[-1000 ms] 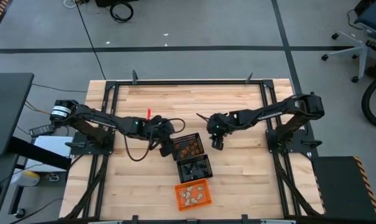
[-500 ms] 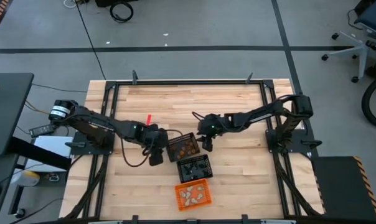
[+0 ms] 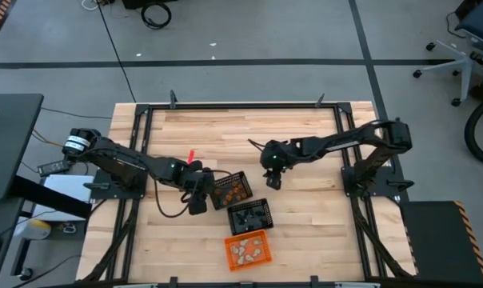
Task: Sort Halloween decoration
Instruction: Adjust the top black bin on the table
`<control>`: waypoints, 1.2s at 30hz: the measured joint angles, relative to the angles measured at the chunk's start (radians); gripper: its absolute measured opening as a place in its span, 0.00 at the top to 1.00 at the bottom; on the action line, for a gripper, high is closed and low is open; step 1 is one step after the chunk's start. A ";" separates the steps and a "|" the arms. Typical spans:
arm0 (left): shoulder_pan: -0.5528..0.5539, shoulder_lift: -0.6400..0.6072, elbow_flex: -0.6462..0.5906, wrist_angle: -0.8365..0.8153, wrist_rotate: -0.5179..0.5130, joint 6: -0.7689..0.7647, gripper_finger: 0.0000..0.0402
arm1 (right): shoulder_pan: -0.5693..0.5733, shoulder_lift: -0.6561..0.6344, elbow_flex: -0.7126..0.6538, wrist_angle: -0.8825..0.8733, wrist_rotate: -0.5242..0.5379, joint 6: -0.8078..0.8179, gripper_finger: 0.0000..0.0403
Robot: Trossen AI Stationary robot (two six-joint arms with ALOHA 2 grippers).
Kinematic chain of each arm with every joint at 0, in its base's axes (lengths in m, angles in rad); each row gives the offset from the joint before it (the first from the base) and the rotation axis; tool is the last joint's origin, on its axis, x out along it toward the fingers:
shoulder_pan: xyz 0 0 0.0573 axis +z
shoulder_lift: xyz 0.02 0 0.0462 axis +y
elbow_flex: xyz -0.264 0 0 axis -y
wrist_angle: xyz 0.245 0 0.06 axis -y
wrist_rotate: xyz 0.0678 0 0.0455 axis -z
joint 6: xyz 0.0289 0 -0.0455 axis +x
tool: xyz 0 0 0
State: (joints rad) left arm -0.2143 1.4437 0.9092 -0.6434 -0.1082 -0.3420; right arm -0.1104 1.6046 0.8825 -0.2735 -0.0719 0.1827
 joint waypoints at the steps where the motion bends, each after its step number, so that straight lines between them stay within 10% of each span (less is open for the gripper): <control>1: -0.003 0.000 0.000 0.001 -0.004 0.011 0.62 | -0.003 -0.021 0.000 -0.030 0.001 -0.001 0.58; 21: 0.002 0.135 0.000 0.327 -0.161 0.268 0.62 | -0.006 -0.471 0.000 -0.273 0.319 -0.002 0.58; 36: 0.022 -0.005 0.000 0.215 -0.162 0.126 0.66 | -0.101 -0.738 -0.194 -0.083 0.168 0.089 0.62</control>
State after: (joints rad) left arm -0.1923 1.4383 0.9089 -0.4280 -0.2699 -0.2164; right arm -0.2112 0.8670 0.6884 -0.3563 0.0958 0.2714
